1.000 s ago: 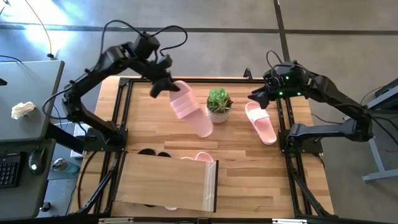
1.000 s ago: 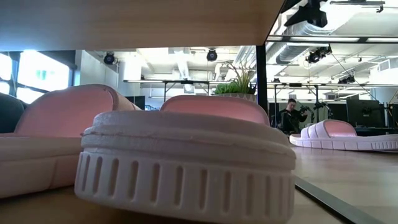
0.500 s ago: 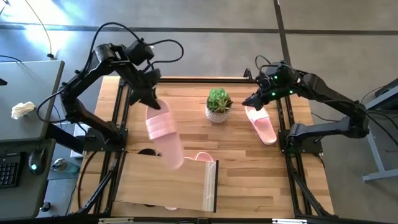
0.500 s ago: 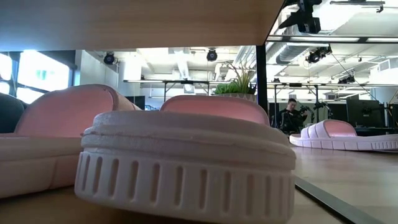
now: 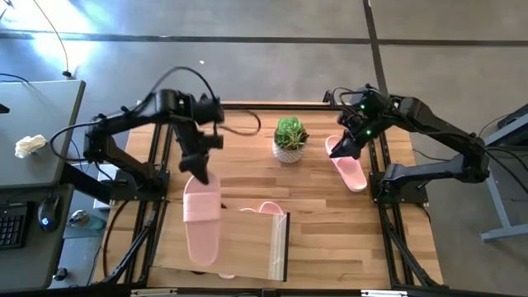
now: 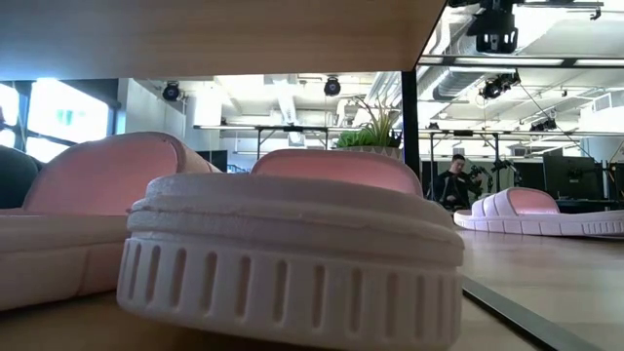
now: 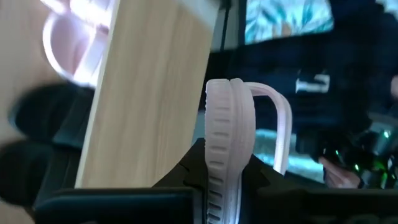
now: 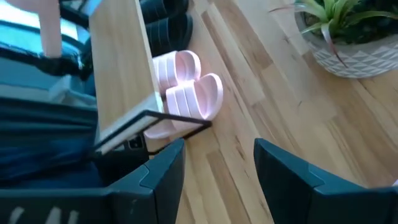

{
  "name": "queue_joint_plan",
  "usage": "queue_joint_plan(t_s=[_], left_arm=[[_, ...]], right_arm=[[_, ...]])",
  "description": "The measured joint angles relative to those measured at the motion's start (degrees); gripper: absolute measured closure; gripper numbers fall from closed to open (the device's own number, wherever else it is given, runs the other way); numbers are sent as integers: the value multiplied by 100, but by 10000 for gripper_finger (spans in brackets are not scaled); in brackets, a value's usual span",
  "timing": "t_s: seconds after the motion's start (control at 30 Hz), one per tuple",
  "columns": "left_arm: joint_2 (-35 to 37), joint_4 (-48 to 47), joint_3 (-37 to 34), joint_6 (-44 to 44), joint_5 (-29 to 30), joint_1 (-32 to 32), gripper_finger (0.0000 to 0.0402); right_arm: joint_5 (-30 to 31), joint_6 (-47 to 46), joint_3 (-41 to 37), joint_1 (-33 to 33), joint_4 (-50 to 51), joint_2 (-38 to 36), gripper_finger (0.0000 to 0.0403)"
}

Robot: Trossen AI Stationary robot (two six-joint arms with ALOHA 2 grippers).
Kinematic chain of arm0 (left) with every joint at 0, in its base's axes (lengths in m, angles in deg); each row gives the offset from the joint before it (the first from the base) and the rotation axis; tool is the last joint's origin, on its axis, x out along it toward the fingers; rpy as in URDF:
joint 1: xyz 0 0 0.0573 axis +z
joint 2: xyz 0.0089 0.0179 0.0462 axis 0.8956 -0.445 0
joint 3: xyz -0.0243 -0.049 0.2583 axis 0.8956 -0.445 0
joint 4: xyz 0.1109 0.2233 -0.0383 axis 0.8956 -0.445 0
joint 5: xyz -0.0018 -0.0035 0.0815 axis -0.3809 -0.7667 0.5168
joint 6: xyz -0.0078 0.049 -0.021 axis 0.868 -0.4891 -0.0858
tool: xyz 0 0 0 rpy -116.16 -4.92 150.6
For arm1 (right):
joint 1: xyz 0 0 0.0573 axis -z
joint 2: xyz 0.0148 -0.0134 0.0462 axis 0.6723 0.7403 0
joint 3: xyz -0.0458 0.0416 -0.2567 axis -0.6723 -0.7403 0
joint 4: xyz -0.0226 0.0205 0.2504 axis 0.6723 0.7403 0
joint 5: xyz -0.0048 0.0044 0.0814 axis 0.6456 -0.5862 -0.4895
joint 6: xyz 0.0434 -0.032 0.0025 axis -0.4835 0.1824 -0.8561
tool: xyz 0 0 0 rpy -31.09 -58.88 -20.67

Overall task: Pick and place slides into the shelf
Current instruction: Put the pink slide on the shelf

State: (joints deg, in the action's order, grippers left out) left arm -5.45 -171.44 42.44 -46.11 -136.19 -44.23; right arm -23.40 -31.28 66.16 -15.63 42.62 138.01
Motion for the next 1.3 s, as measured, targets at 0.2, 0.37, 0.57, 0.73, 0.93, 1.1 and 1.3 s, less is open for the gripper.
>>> queue_joint_plan(t_s=[0.2,0.37,0.57,0.73,0.93,1.1,1.3], left_arm=[[-2,42,-954,-21,18,-381,372],[-2,577,-1633,-187,-12,-528,383],[-4,1185,-2106,-408,-212,-526,372],[-4,1277,-2346,-670,-376,-513,378],[-4,1484,-2634,-673,-472,-515,375],[-4,1556,-2802,-655,-511,-515,370],[-4,1664,-2932,-650,-483,-515,377]], right_arm=[[-2,394,0,-2,162,0,222],[0,583,0,-4,378,0,222],[0,597,0,-2,439,0,222],[0,595,0,-2,457,0,222],[2,633,0,-3,454,0,222],[2,635,0,-2,452,0,222],[7,737,0,-2,450,0,222]])
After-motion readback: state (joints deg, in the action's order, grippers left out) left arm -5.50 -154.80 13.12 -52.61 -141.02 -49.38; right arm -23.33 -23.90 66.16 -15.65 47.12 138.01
